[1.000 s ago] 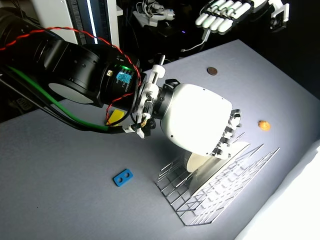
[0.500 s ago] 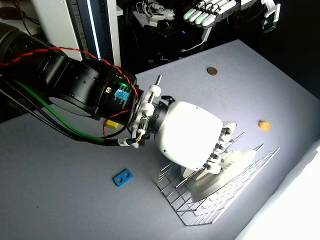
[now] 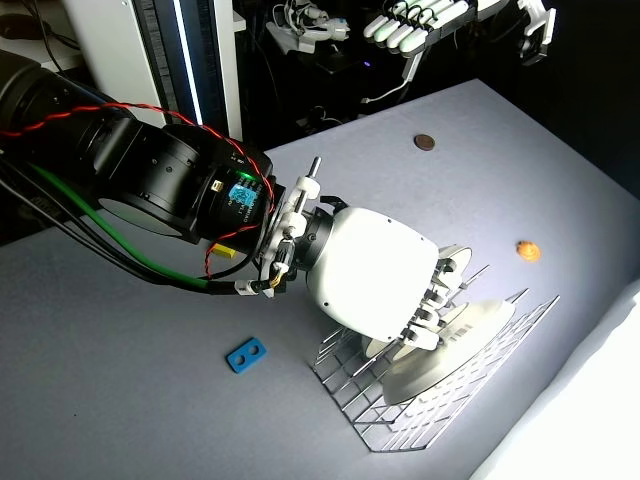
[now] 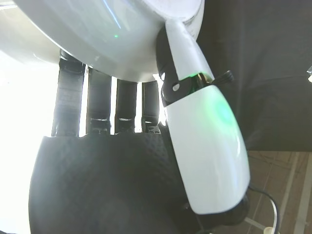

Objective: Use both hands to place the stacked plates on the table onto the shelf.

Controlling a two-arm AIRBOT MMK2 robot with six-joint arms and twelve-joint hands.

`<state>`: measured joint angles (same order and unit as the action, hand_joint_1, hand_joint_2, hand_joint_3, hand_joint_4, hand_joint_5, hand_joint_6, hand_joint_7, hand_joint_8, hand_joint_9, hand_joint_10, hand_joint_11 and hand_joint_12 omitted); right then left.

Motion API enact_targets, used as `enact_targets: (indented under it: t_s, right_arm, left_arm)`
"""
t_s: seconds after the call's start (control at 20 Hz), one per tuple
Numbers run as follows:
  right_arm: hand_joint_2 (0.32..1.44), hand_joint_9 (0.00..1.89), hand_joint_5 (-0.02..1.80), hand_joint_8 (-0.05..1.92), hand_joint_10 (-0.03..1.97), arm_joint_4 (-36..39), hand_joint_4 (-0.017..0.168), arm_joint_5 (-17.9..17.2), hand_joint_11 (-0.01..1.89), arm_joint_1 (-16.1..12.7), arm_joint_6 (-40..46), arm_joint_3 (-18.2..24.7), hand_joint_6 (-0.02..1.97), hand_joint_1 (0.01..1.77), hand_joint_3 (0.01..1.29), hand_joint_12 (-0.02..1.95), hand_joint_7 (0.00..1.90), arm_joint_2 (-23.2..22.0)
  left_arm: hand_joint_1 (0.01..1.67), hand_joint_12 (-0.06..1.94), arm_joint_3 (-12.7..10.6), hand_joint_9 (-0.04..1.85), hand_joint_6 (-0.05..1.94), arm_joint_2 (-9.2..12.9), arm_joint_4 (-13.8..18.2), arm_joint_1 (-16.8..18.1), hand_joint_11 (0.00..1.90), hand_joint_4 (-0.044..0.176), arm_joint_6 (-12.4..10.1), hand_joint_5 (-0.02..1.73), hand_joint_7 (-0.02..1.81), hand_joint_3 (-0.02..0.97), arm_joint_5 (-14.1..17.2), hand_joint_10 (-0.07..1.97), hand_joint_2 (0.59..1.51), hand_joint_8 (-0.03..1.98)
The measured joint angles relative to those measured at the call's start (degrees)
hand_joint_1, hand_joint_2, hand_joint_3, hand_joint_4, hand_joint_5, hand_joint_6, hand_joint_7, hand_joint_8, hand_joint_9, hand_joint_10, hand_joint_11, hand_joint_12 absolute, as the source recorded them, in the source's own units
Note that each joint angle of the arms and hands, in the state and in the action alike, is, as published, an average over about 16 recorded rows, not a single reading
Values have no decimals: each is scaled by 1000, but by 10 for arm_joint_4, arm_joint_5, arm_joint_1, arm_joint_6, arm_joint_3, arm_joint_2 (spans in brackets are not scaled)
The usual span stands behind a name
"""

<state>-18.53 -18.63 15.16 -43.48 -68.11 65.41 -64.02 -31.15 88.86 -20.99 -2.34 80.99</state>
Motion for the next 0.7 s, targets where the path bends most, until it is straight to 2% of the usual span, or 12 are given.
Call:
enact_targets:
  t_s: [0.5, 0.7]
  right_arm:
    - [1203, 731, 712, 76, 236, 46, -3, 0, 337, -34, -5, 26, 364, 953, 10, 1260, 821, -24]
    - [1178, 722, 711, 22, 122, 97, -2, -8, 270, -53, -12, 53, 77, 917, 9, 1227, 790, -49]
  left_arm:
    - [22, 10, 8, 16, 13, 6, -9, -2, 21, 5, 8, 22, 19, -1, 1, 17, 1146, 13]
    - [21, 9, 9, 16, 13, 7, -6, -1, 21, 5, 9, 21, 18, -1, 1, 17, 1146, 13]
